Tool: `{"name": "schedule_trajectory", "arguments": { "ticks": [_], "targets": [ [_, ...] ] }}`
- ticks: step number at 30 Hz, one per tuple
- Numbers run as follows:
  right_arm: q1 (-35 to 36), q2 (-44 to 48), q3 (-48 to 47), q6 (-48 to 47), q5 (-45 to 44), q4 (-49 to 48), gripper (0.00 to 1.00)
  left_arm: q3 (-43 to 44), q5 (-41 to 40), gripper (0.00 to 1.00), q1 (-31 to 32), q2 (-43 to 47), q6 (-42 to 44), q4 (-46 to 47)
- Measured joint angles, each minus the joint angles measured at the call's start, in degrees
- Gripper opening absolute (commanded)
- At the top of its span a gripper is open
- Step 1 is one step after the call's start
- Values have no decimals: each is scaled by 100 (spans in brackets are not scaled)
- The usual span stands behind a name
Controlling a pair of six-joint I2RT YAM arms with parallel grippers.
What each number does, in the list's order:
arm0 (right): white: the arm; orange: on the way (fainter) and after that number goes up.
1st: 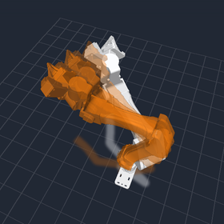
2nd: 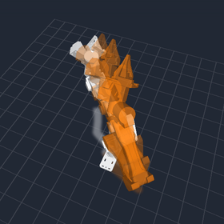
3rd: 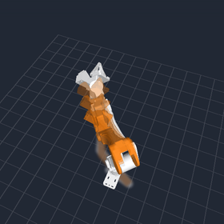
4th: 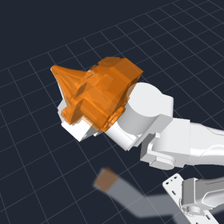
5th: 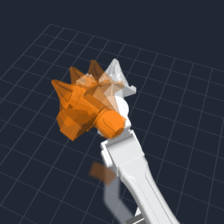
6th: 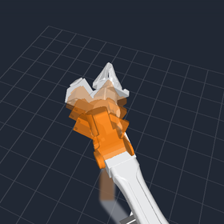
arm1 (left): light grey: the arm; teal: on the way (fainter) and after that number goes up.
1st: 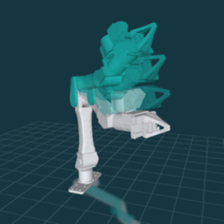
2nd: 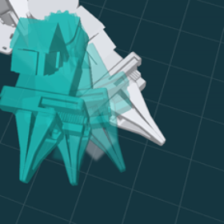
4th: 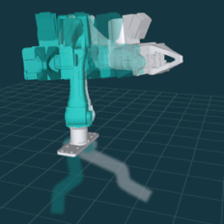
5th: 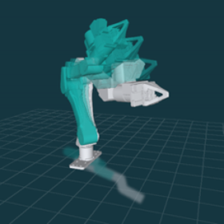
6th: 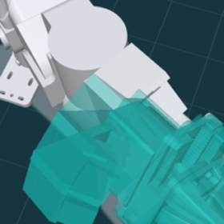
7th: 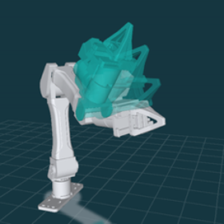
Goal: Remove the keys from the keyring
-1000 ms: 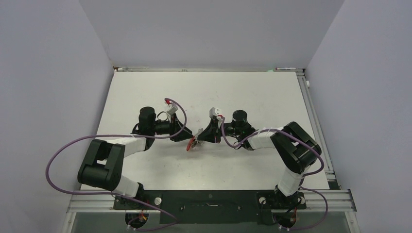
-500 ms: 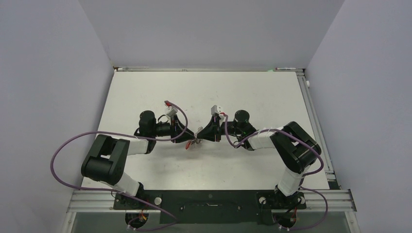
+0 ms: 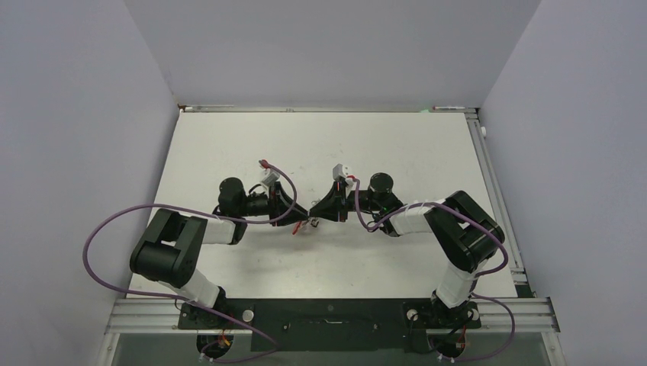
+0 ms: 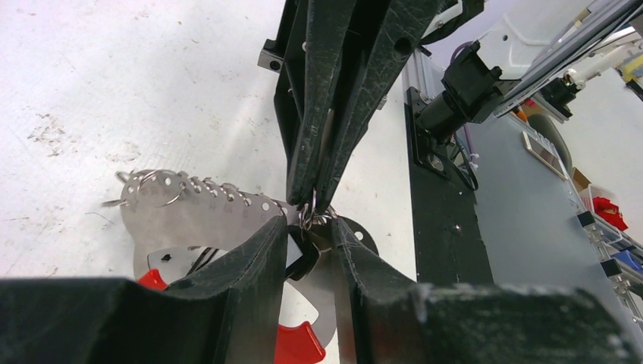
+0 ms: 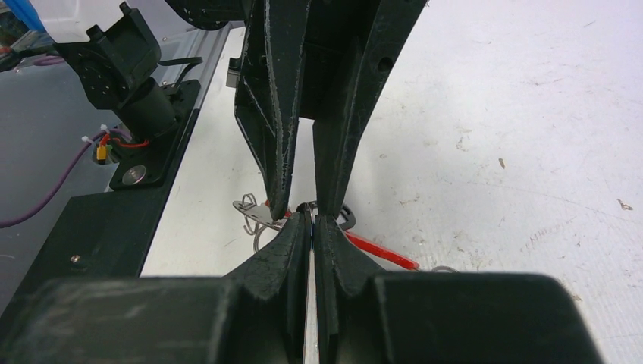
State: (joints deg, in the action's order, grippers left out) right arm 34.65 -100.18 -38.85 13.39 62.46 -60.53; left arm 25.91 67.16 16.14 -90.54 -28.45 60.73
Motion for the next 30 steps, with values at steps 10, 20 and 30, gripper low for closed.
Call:
{"name": "schedule_trajectory", "arguments": {
  "ticks": [10,20,30],
  "targets": [
    [0,-2,0,87,0,-90,5,-61,116,16,7,-55,-284,417],
    [4,-96,52,358,48,-343,5,-59,125,5,24,-413,-684,850],
    [11,-96,52,496,105,-505,5,-59,105,12,35,-420,-844,1032]
  ]
}}
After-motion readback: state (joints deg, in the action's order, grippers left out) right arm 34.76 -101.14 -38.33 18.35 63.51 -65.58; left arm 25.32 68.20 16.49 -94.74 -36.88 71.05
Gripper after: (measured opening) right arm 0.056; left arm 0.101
